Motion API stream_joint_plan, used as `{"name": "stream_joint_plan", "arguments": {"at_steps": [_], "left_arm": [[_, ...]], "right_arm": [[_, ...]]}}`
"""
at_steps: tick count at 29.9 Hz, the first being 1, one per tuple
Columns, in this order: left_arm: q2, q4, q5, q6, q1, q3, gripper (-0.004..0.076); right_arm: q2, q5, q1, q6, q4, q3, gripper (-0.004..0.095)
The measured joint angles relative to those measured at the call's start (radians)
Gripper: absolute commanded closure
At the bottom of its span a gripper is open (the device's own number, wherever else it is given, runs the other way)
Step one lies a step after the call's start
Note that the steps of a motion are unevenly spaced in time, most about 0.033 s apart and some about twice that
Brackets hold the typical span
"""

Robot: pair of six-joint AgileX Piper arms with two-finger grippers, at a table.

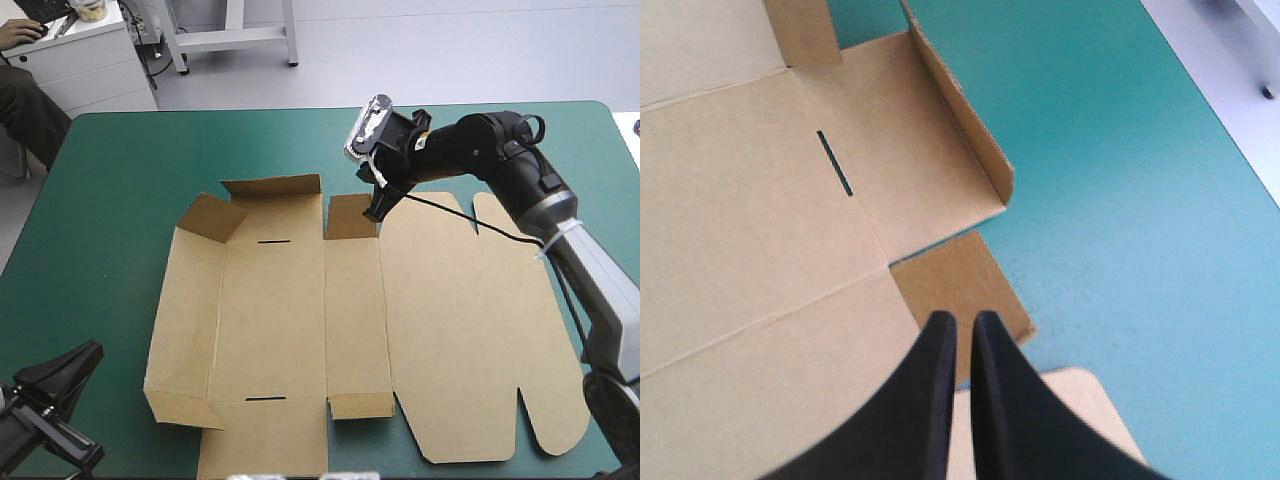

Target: Fold the box

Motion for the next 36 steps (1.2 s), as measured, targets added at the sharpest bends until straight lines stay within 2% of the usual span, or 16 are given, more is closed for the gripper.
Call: {"name": "stream_joint_plan", "arguments": {"at_steps": [4,7,9,12,17,24,36], "left_arm": [[0.0,0.001,0.0,0.0,0.0,0.0,0.0734],[0.0,0.004,0.0,-0.001,0.0,0.0,0.0734],[0.0,0.004,-0.001,-0.001,0.0,0.0,0.0734],[0.002,0.004,0.003,-0.001,0.0,0.0,0.0734],[0.055,0.004,0.027,-0.001,0.0,0.0,0.0734],[0.244,0.047,0.04,-0.004,0.0,-0.001,0.0734],[0.586,0.149,0.043,-0.007,0.0,-0.114,0.0732]], "right_arm": [[-0.051,0.074,0.0,0.228,-0.163,0.0,0.0927],[-0.069,0.187,0.0,0.395,-0.28,0.0,0.0926],[-0.072,0.253,0.0,0.498,-0.342,0.001,0.0926],[-0.091,0.284,0.0,0.608,-0.402,0.03,0.0926],[-0.154,0.289,0.0,0.703,-0.428,0.113,0.0927],[-0.317,0.289,0.0,0.758,-0.428,0.282,0.0927],[-0.733,0.289,0.0,0.851,-0.428,0.667,0.0927]]}}
